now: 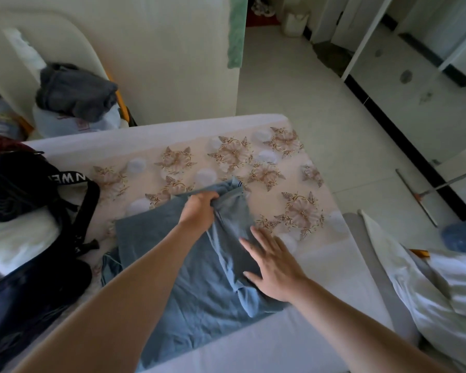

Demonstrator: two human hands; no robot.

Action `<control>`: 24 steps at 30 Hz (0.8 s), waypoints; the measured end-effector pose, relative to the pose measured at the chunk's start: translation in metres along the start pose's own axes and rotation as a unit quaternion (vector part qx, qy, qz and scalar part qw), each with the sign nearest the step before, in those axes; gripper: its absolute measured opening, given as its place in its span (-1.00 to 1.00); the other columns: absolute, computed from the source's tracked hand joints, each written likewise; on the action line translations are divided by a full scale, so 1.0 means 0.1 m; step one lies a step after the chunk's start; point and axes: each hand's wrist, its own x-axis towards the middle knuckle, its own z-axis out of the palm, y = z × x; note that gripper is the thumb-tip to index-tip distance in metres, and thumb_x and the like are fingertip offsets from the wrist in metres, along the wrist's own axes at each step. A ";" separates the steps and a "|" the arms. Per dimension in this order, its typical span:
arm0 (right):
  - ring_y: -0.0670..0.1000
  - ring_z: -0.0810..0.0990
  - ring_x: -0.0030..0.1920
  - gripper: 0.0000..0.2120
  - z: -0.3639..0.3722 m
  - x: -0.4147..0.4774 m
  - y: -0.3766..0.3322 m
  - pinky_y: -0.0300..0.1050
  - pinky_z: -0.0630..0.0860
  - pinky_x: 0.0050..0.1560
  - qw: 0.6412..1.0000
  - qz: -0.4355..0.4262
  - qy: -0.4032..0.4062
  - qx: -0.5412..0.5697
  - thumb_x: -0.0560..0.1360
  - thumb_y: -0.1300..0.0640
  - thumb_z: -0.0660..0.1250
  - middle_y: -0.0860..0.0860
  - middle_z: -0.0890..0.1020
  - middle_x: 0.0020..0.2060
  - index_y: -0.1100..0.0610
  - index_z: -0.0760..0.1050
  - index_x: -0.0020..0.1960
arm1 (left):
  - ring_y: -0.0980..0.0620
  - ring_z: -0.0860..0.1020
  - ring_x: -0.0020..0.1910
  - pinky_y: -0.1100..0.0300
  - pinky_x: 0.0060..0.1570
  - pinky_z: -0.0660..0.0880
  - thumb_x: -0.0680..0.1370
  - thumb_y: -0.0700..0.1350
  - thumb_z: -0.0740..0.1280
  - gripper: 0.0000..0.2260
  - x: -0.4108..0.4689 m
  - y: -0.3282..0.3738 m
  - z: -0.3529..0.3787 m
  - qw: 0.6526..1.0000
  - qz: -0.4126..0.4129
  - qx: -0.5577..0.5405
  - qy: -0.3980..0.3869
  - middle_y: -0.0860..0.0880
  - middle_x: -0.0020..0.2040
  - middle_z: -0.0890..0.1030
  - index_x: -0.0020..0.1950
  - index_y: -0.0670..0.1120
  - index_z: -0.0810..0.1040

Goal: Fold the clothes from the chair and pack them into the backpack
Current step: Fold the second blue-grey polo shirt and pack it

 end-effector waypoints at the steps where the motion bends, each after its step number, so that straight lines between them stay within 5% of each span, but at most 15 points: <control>1: 0.07 -0.21 0.60 -0.22 0.01 0.01 0.00 0.05 -0.19 0.57 1.000 -0.025 0.007 0.002 0.49 -0.39 -0.02 0.04 -0.19 0.61 -0.13 -0.10 0.62 | -0.15 0.57 0.04 0.01 0.02 0.55 0.49 -0.37 0.19 -0.60 0.03 0.00 0.00 1.000 0.009 0.001 0.025 -0.12 0.10 0.61 0.22 -0.04 0.58; 5: 0.07 -0.14 0.61 -0.21 0.08 0.06 -0.04 0.08 -0.23 0.57 0.998 -0.057 -0.017 -0.005 0.47 -0.37 0.17 0.07 -0.11 0.62 -0.13 0.03 0.60 | -0.17 0.44 0.16 -0.07 0.18 0.43 0.39 -0.39 0.27 -0.47 -0.07 -0.04 0.09 0.966 0.113 0.202 0.111 -0.10 0.23 0.46 0.31 -0.04 0.50; 8: 0.15 0.04 0.59 -0.24 0.08 0.15 -0.11 0.20 -0.05 0.56 0.999 -0.035 0.017 0.006 0.41 -0.40 0.18 0.12 0.11 0.58 -0.06 0.25 0.51 | -0.16 0.46 0.28 -0.10 0.30 0.38 0.50 -0.14 0.29 -0.66 -0.22 -0.13 0.33 0.934 0.251 0.246 0.065 -0.08 0.31 0.48 0.28 0.00 0.56; 13: 0.05 -0.21 0.60 -0.08 0.11 0.24 -0.13 0.15 -0.13 0.58 0.998 -0.059 -0.031 -0.002 0.40 -0.45 0.20 0.04 -0.17 0.62 -0.06 0.00 0.60 | -0.15 -0.08 0.59 -0.07 0.55 -0.06 0.60 0.15 -0.26 -0.41 -0.42 -0.29 0.50 0.927 0.161 0.333 -0.068 -0.13 0.62 -0.07 0.62 0.01 -0.02; 16: 0.02 -0.27 0.59 -0.05 0.12 0.24 -0.05 0.11 -0.18 0.58 0.996 -0.069 -0.055 0.004 0.42 -0.41 0.27 0.01 -0.24 0.61 -0.10 -0.11 0.61 | -0.12 -0.10 0.60 -0.04 0.56 -0.08 0.63 0.12 -0.13 -0.44 -0.63 -0.28 0.49 0.947 0.127 0.290 -0.057 -0.13 0.62 -0.07 0.62 -0.02 -0.04; 20: 0.04 -0.25 0.60 -0.02 0.08 0.15 -0.14 0.13 -0.13 0.58 0.998 -0.040 -0.052 0.021 0.40 -0.33 0.31 0.05 -0.21 0.61 -0.04 -0.12 0.62 | -0.09 0.13 0.55 -0.06 0.53 0.12 0.58 0.05 0.11 -0.46 -1.13 -0.31 0.52 0.968 0.160 0.194 -0.003 -0.07 0.58 0.18 0.56 -0.04 0.22; 24: 0.06 -0.27 0.59 0.04 0.11 -0.07 -0.32 0.12 -0.07 0.57 0.996 -0.038 -0.083 -0.013 0.43 -0.36 0.29 0.08 -0.30 0.59 0.09 -0.17 0.63 | 0.02 -0.07 0.59 -0.02 0.56 -0.06 0.49 0.25 0.18 -0.23 -1.66 -0.40 0.65 0.965 0.162 0.189 -0.084 0.02 0.62 -0.04 0.62 0.00 -0.01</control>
